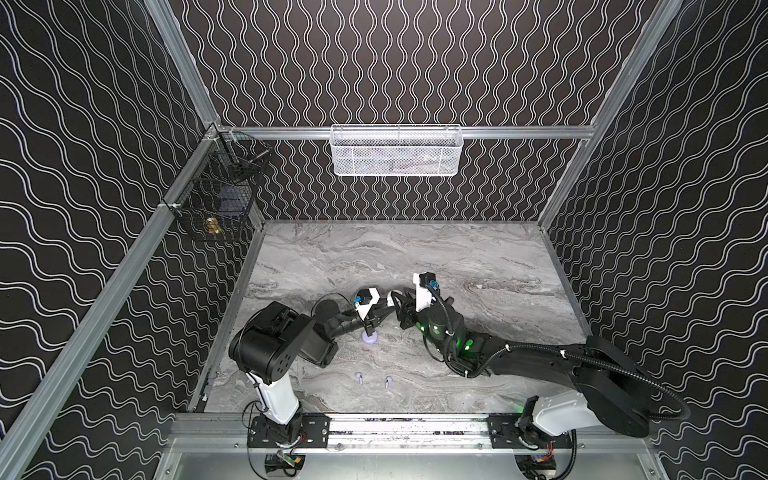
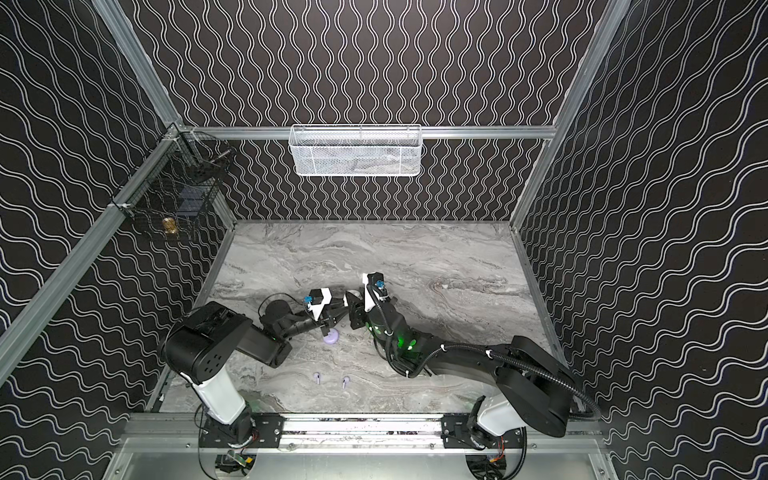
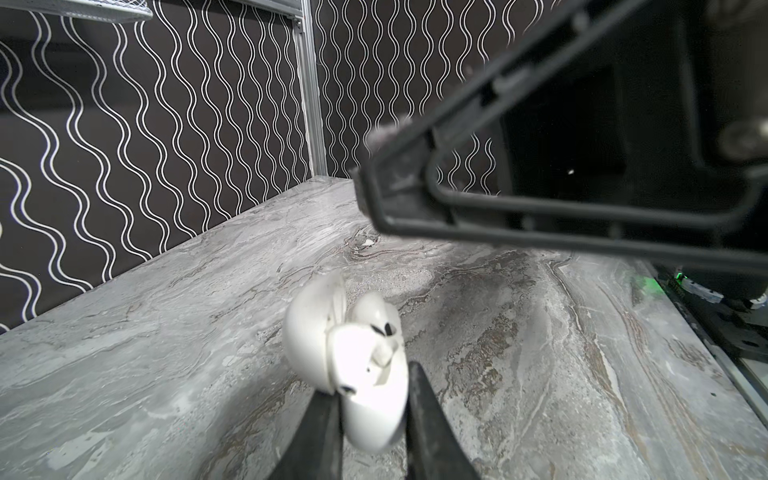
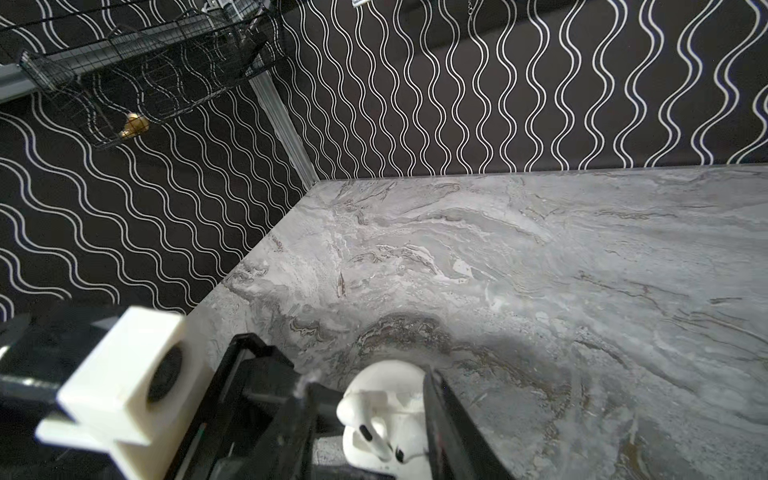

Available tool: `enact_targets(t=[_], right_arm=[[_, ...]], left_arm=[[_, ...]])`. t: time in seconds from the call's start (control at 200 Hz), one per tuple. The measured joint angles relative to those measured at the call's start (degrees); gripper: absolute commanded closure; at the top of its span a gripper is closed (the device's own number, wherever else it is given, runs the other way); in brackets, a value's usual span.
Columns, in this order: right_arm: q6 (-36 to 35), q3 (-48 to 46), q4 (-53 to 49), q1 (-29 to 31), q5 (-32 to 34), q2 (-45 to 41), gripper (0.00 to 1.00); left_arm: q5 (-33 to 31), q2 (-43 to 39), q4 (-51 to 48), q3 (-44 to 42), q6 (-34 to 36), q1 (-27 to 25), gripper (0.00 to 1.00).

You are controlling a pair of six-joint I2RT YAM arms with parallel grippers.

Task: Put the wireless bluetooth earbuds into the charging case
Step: 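Open the right gripper and draw it back from the case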

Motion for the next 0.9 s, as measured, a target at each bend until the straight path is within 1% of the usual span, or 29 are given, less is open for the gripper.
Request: enact_targets(t=[0.07,0.265,0.441,0.581,0.896], right_arm=[[0.4,1.5,-2.7,0.1,0.7,0.5,0.49],[2.1,5.5,-10.4,0.2,2.1,3.3,0.44],[3.6,6.8,-15.1,0.2,2.3,4.7,0.43],[4.5,8.0,-16.9,0.2,2.2,5.7,0.43],[4.6,8.2,-17.2,0.2,2.1,5.6,0.43]], left_arm=[[-0.6,0.0,0.0,0.0,0.4,-0.1,0.86],[-1.7,0.0,0.0,0.0,1.0,-0.1,0.86],[-2.2,0.0,0.0,0.0,1.2,-0.2,0.86],[-2.4,0.0,0.0,0.0,1.2,-0.2,0.86],[-2.4,0.0,0.0,0.0,1.2,-0.2,0.85]])
